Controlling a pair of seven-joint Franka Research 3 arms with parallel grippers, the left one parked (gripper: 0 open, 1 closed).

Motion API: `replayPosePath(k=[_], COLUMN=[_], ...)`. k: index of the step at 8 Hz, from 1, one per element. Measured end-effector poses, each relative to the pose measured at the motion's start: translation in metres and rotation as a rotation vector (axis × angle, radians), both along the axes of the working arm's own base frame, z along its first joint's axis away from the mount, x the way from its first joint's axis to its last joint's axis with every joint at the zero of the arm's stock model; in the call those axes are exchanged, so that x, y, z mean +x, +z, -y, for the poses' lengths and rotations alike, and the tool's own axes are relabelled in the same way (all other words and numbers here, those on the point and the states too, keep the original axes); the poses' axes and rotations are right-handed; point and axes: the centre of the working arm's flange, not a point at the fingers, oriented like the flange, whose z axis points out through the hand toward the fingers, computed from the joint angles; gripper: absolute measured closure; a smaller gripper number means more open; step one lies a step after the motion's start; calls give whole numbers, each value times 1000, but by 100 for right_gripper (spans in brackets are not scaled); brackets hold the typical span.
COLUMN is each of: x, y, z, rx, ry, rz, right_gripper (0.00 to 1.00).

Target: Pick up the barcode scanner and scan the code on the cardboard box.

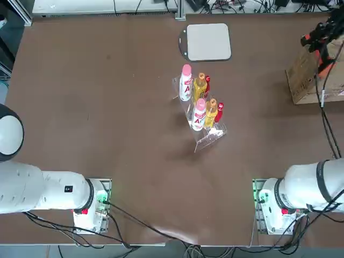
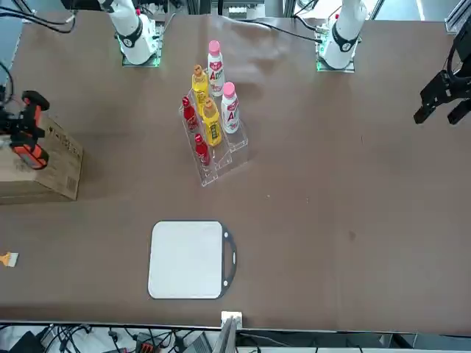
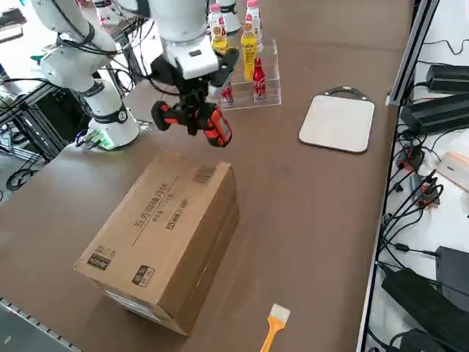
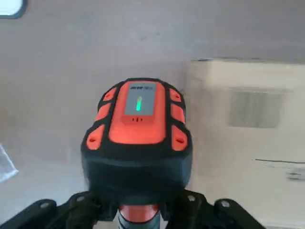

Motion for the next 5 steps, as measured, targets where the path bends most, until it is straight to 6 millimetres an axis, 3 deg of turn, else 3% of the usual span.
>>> replayPosePath(k=[2,5], x=[8,15], y=[-22,-106], z=[-50,-112], rx=[-20,-42], ry=[-10,-22], rz=[38,109], right_gripper=[57,57])
